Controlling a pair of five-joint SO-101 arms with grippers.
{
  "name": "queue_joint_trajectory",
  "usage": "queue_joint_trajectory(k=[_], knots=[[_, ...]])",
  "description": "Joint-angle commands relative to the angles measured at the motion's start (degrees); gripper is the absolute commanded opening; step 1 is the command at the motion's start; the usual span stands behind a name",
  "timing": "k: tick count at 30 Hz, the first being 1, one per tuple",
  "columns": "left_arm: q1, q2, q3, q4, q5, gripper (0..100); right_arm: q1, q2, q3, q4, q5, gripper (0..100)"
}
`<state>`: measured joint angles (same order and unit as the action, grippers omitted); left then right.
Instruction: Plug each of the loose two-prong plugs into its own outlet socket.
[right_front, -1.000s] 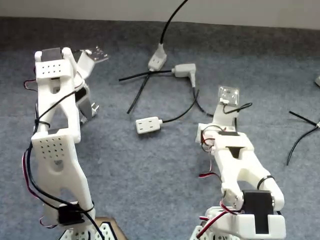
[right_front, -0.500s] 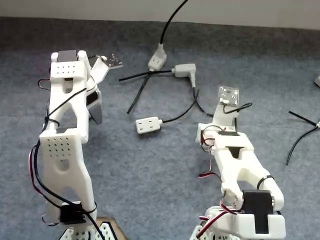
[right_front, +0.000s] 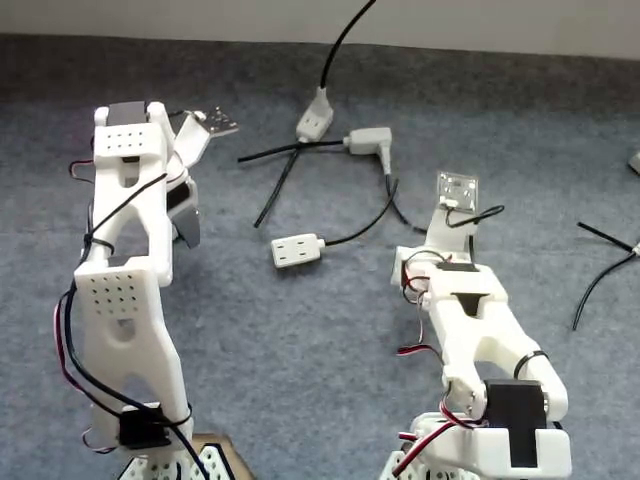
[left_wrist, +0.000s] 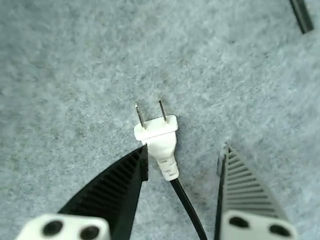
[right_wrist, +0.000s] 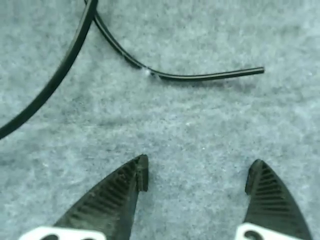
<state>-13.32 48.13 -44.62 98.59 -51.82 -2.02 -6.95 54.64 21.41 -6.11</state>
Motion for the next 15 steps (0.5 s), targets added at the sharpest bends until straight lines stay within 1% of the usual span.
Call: queue_joint_trajectory(k=[1,7,12,15], knots=[[-0.48,-0.75,-0.22,-0.62,-0.18,24,0.66,-2.68,-0.31,-1.10,-0.35,30.7],[-0.48,4.18,-0.57,-0.53,0.62,23,0.66,-2.68,-0.31,-1.10,-0.26,30.7],[-1.19,6.20,-3.12,-3.25,10.20,24,0.66,-2.68,-0.31,-1.10,-0.26,30.7],[-1.98,6.37,-4.97,-3.52,11.52,24,0.66,-2.68,-0.31,-1.10,-0.26,30.7]])
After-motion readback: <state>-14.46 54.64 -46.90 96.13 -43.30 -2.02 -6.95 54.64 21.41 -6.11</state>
